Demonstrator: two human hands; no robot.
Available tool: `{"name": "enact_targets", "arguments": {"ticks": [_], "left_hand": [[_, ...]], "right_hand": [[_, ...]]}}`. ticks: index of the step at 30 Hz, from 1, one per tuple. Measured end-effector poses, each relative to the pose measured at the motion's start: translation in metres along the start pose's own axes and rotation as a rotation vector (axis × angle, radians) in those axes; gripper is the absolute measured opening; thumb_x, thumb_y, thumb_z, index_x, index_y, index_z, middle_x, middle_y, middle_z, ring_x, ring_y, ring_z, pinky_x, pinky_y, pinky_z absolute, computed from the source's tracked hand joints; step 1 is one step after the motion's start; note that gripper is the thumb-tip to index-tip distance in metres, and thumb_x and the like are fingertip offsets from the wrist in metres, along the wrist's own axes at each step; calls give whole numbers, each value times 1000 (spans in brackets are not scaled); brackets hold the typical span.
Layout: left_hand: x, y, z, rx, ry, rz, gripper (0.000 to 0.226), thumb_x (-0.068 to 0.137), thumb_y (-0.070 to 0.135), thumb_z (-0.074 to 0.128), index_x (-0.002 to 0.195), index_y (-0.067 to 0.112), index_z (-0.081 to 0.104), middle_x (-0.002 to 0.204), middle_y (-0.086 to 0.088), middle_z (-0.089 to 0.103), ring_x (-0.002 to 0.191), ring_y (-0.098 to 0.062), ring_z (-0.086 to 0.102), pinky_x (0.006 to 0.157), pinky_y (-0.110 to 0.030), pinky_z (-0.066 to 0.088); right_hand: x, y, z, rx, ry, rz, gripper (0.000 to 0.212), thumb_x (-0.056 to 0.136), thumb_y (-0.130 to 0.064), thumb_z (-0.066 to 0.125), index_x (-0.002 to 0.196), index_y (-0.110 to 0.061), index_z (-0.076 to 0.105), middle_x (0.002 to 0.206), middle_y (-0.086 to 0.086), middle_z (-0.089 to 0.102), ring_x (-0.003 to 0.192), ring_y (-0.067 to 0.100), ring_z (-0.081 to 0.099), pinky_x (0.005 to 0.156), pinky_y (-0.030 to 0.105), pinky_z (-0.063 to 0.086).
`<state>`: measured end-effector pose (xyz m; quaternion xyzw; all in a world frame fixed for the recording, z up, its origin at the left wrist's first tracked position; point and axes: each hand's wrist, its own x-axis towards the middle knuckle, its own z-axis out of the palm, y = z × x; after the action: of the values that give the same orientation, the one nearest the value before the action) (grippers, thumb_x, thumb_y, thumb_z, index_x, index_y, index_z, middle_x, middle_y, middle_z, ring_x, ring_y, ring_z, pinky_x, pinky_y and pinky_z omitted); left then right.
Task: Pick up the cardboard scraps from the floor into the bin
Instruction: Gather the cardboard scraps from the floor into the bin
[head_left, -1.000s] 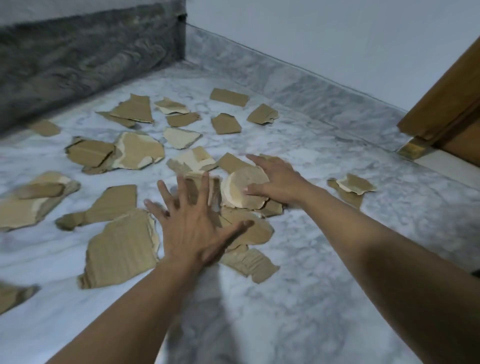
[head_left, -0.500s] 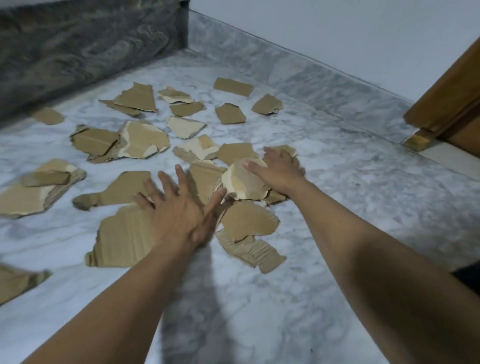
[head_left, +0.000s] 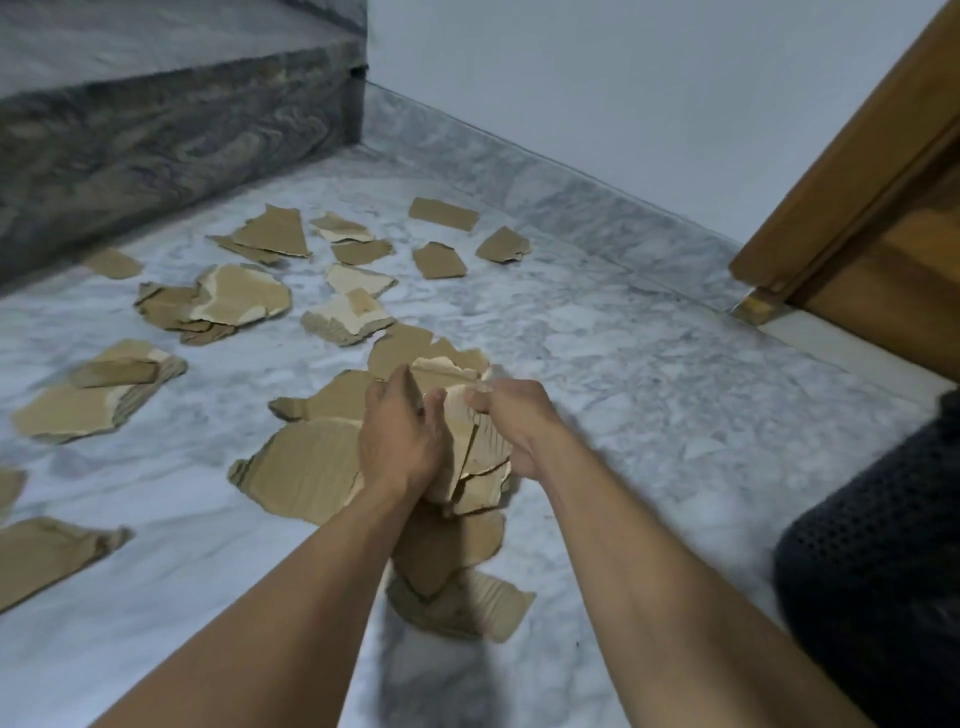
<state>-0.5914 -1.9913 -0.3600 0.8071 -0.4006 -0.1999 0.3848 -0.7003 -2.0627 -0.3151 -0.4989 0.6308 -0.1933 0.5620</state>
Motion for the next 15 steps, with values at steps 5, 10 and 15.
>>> {"name": "enact_targets", "arguments": {"ticks": [5, 10, 15], "left_hand": [[-18, 40, -6, -167, 1, 116, 58, 99, 49, 56, 148, 17, 50, 139, -12, 62, 128, -32, 55, 101, -47, 48], [-29, 138, -17, -272, 13, 277, 53, 102, 47, 52, 151, 29, 46, 130, -11, 64, 122, -31, 58, 94, -42, 49], [-50, 264, -16, -405, 7, 463, 51, 98, 52, 50, 145, 33, 52, 122, -9, 67, 116, -28, 62, 96, -44, 51]], "right_hand": [[-45, 1, -46, 213, 42, -93, 4, 93, -7, 71, 94, -11, 71, 91, 12, 76, 82, 26, 72, 81, 40, 59], [-89, -47, -115, 355, 154, -282, 54, 84, -7, 79, 132, -29, 65, 121, 9, 72, 103, 25, 73, 92, 44, 60], [-132, -98, -219, 386, 302, -510, 69, 67, -21, 83, 126, -49, 61, 147, 2, 58, 127, 26, 61, 108, 51, 50]]}}
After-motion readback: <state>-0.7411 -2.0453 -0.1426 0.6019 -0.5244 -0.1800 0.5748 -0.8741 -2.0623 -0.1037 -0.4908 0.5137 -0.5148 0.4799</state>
